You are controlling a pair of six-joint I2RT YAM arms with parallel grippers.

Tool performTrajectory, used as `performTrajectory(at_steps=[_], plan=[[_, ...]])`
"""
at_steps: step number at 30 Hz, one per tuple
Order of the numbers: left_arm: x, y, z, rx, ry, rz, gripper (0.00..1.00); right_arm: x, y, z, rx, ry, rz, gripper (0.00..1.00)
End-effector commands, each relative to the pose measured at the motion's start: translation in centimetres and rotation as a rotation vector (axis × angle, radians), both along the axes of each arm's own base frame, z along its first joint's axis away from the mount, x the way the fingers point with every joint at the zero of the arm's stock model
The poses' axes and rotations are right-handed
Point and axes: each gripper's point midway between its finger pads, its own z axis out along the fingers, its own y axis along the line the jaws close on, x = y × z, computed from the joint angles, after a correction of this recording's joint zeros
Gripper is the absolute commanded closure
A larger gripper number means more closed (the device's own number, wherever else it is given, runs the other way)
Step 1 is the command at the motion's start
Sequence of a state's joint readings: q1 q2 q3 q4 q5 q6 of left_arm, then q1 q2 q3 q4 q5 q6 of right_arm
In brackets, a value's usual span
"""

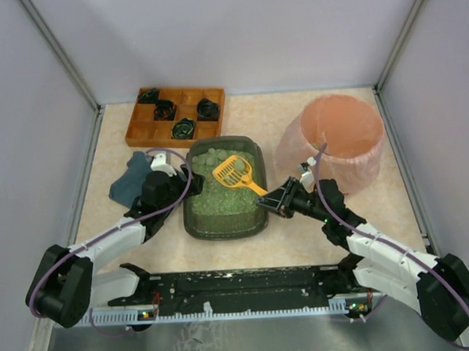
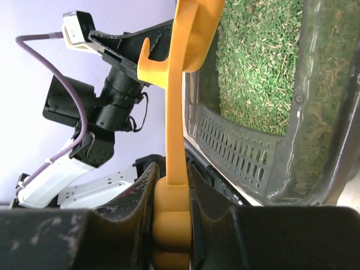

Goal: Clean the litter box

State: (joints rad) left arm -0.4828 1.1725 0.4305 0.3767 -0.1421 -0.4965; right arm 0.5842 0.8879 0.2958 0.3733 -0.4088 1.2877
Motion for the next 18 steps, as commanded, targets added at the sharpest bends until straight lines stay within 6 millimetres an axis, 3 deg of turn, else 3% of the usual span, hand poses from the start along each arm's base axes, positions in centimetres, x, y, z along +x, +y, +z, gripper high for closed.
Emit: performTrajectory(at_steps=[1, 7, 10, 12, 15, 18], plan=[[0.6, -0.2, 1.7, -0.015, -0.046, 0.005, 0.14, -0.3, 0.9, 2.5, 0.028, -0.098, 0.074, 1.00], [0.5, -0.2, 1.6, -0.015, -0.040, 0.007, 0.14, 0.8, -1.4, 2.3, 0.029, -0.083, -0.071, 1.00], [0.5, -0.2, 1.7, -0.017, -0.048, 0.008, 0.14, -0.5, 1.0, 3.4, 0.014, -0.131, 0.081, 1.00], [0.5, -0.2, 1.7, -0.016, -0.046, 0.006, 0.14, -0.7, 1.3, 2.8, -0.060, -0.131, 0.118, 1.00], [0.4, 0.1, 2.0, -0.024, -0.057, 0.018, 0.14, 0.5, -1.2, 1.5, -0.101, -0.089, -0.022, 1.00], [0.1, 0.4, 2.5, -0.033, -0.085, 0.024, 0.14, 0.6, -1.6, 2.6, 0.038, -0.108, -0.055, 1.00]])
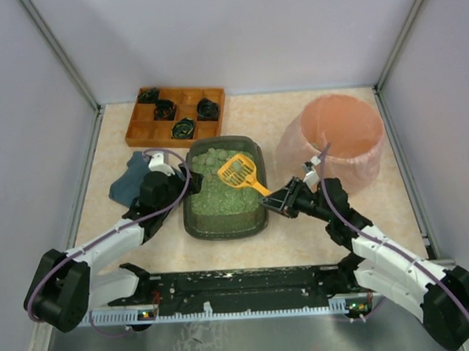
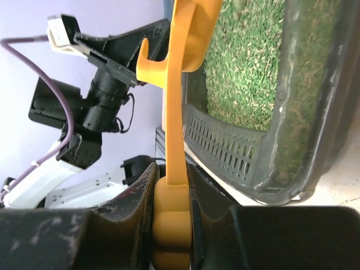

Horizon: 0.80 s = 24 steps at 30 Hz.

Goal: Clean the litter box

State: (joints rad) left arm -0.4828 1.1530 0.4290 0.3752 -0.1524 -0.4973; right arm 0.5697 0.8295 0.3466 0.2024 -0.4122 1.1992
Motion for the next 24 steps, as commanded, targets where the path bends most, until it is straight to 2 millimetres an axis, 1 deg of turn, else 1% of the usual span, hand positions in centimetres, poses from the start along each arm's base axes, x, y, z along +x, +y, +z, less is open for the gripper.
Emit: performTrajectory(at_steps=[1, 3, 4, 5, 6, 8, 9, 10, 11, 12, 13, 15, 17, 19, 20, 22, 24], plan=[[0.0, 0.3, 2.0, -0.029, -0.074, 0.016, 0.14, 0.4, -0.1, 2.9, 0.128, -0.093, -0.018, 1.00], [0.1, 0.2, 2.0, -0.030, -0.075, 0.012, 0.14, -0.3, 1.4, 2.9, 0.090, -0.099, 0.067, 1.00], [0.1, 0.1, 2.0, -0.029, -0.072, 0.010, 0.15, -0.4, 1.7, 2.8, 0.058, -0.113, 0.096, 1.00], [0.2, 0.1, 1.8, -0.024, -0.065, 0.008, 0.15, -0.3, 1.5, 2.7, 0.040, -0.114, 0.088, 1.00], [0.2, 0.1, 1.7, -0.021, -0.059, 0.010, 0.15, 0.2, 0.9, 2.4, 0.027, -0.110, 0.052, 1.00], [0.2, 0.1, 1.7, -0.019, -0.058, 0.012, 0.15, 1.1, -0.6, 2.2, 0.060, -0.088, -0.037, 1.00], [0.2, 0.1, 1.8, -0.021, -0.060, 0.013, 0.15, 1.2, -0.9, 2.3, 0.097, -0.092, -0.056, 1.00], [0.2, 0.1, 1.9, -0.023, -0.064, 0.012, 0.15, 1.0, -0.7, 2.8, 0.125, -0.107, -0.042, 1.00], [0.1, 0.1, 1.8, -0.025, -0.064, 0.011, 0.15, 0.6, -0.1, 3.2, 0.134, -0.121, -0.004, 1.00], [0.2, 0.1, 1.9, -0.026, -0.066, 0.009, 0.15, 0.0, 1.0, 3.1, 0.114, -0.127, 0.055, 1.00], [0.2, 0.0, 1.8, -0.028, -0.062, 0.006, 0.15, -0.4, 1.8, 3.0, 0.076, -0.137, 0.098, 1.00], [0.2, -0.3, 1.7, -0.026, -0.056, -0.005, 0.15, -0.4, 2.2, 3.2, 0.001, -0.158, 0.128, 1.00], [0.2, -0.3, 1.6, -0.025, -0.050, -0.004, 0.15, 0.5, 0.7, 2.3, -0.032, -0.147, 0.051, 1.00], [0.2, -0.2, 1.7, -0.026, -0.055, -0.001, 0.15, 1.3, -0.8, 1.7, 0.021, -0.112, -0.030, 1.00], [0.2, -0.2, 1.7, -0.028, -0.057, 0.000, 0.14, 1.3, -0.9, 1.9, 0.069, -0.108, -0.035, 1.00], [0.1, -0.2, 1.7, -0.028, -0.057, -0.004, 0.14, 0.5, 0.3, 2.9, 0.116, -0.138, 0.034, 1.00], [0.2, -0.3, 1.7, -0.028, -0.055, -0.007, 0.14, -0.1, 1.3, 2.7, 0.088, -0.145, 0.090, 1.00]])
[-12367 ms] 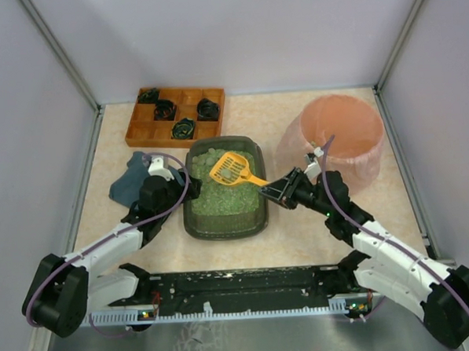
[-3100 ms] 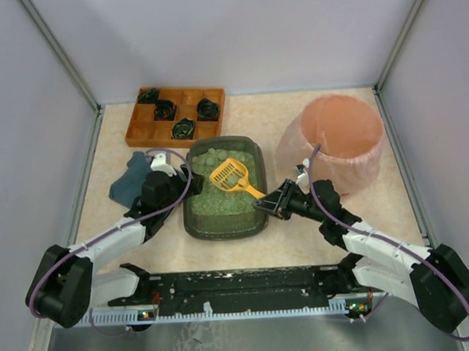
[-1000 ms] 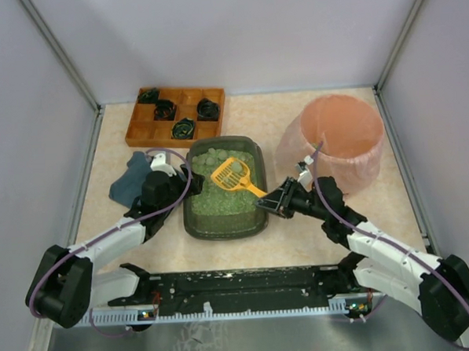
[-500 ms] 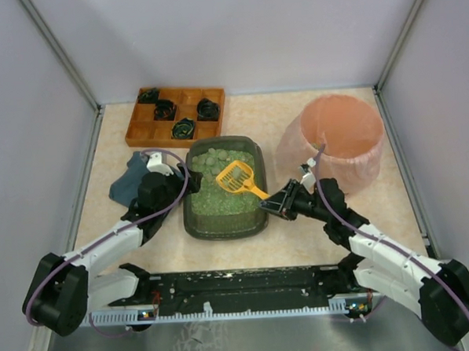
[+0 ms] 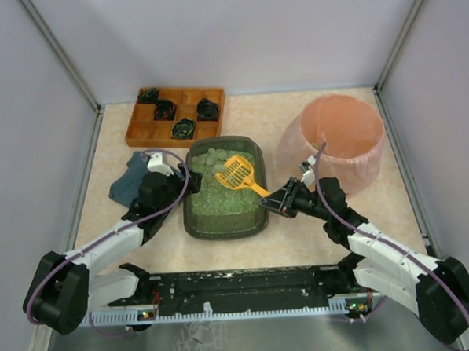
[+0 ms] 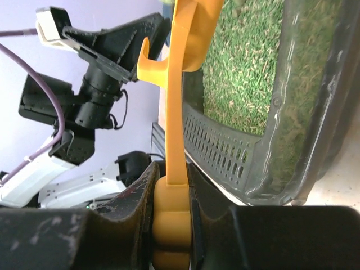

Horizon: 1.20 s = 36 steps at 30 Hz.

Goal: Clean the litter box

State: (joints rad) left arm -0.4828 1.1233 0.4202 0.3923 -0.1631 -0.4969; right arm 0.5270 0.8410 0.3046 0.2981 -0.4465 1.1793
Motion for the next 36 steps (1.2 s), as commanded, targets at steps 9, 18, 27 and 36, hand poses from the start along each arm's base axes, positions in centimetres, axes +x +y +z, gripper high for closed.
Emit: performTrajectory(at_steps=[9, 18, 27, 36], plan=[[0.2, -0.4, 0.7, -0.011, -0.020, -0.013, 0.14, -0.4, 1.7, 4.1, 0.111, -0.133, 0.064, 1.00], [0.2, -0.4, 0.8, -0.012, -0.022, -0.012, 0.14, -0.4, 1.7, 3.7, 0.146, -0.133, 0.061, 1.00], [0.2, -0.3, 0.8, -0.010, -0.023, -0.010, 0.14, -0.5, 1.6, 5.9, 0.127, -0.161, 0.062, 1.00], [0.2, -0.3, 0.8, -0.009, -0.023, -0.011, 0.14, 1.1, -2.9, 12.1, -0.028, -0.219, -0.186, 1.00]])
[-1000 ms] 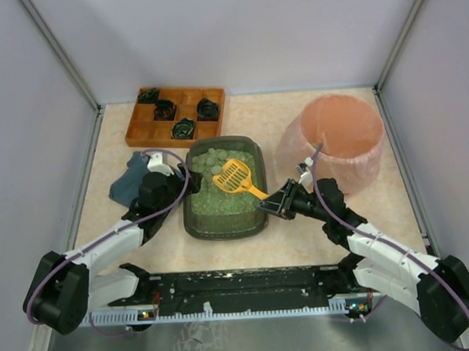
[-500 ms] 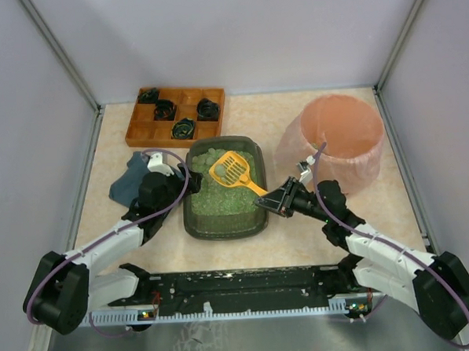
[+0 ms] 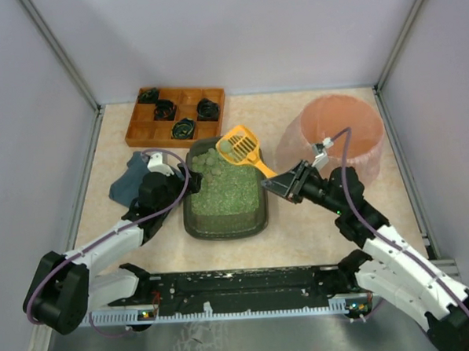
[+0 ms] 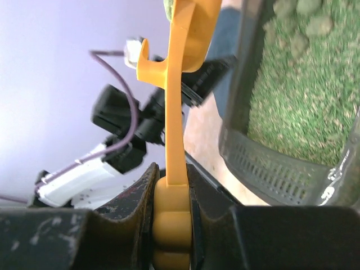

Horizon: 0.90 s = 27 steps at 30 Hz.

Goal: Clean the litter box

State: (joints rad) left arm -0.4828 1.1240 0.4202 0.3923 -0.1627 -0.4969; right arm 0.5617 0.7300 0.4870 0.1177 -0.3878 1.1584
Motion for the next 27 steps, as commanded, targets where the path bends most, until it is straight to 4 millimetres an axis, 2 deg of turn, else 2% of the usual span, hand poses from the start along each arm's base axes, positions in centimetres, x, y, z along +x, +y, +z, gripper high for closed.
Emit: performTrajectory(at_steps=[1, 8, 11, 15, 19, 27], plan=[[0.2, -0.4, 0.8, -0.009, -0.024, -0.011, 0.14, 1.5, -4.0, 5.2, -0.072, -0.097, -0.223, 1.00], [0.1, -0.5, 0.7, -0.009, -0.020, -0.016, 0.14, 1.9, -12.3, 9.3, -0.119, -0.155, -0.633, 1.00], [0.2, -0.4, 0.9, -0.010, -0.024, -0.015, 0.14, 1.2, -15.6, 10.0, -0.142, -0.159, -0.770, 1.00], [0.2, -0.4, 0.8, -0.008, -0.023, -0.013, 0.14, 0.5, -18.7, 9.7, -0.252, -0.154, -0.885, 1.00], [0.2, -0.4, 0.8, -0.005, -0.023, -0.012, 0.14, 0.3, -20.6, 9.0, -0.478, -0.143, -0.907, 1.00], [0.2, -0.4, 0.7, -0.006, -0.019, -0.015, 0.14, 0.3, -21.0, 8.1, -0.751, -0.162, -0.811, 1.00]])
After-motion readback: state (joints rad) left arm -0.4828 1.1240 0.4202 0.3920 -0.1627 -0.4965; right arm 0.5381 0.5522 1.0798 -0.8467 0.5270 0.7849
